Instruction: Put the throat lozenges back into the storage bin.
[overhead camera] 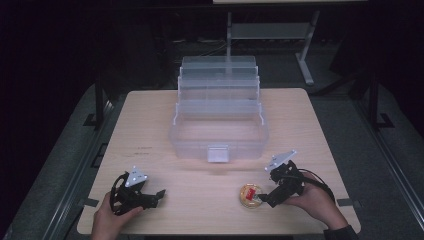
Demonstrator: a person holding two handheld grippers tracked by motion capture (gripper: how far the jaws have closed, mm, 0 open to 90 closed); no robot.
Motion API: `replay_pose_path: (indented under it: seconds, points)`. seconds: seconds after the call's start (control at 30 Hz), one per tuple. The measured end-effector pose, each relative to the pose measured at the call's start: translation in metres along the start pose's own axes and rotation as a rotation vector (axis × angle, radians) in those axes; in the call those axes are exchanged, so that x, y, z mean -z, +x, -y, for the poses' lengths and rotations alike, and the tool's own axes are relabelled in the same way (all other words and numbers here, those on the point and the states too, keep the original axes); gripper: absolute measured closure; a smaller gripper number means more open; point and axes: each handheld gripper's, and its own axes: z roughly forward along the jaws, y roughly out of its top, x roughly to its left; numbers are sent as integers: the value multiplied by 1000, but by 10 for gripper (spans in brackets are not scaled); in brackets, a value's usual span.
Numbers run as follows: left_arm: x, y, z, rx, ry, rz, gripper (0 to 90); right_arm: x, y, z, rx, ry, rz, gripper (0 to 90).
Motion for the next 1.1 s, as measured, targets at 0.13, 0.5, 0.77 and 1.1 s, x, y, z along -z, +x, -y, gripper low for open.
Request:
replay_pose_path:
  seconds: [0.13, 0.5, 0.77, 1.1]
  points:
    - [0, 0, 0, 1, 0, 0, 106, -3, 2, -3, 12, 6, -7, 2]
    - [0, 0, 0, 0, 0, 0, 106, -16, 10, -14, 52, 26, -30, 2]
    - [0, 0, 0, 0, 0, 0, 106, -24, 16, -19, 72, 38, -47, 2]
    - [0, 0, 0, 1, 0, -1, 107, -35, 23, -20, 89, 60, -66, 2]
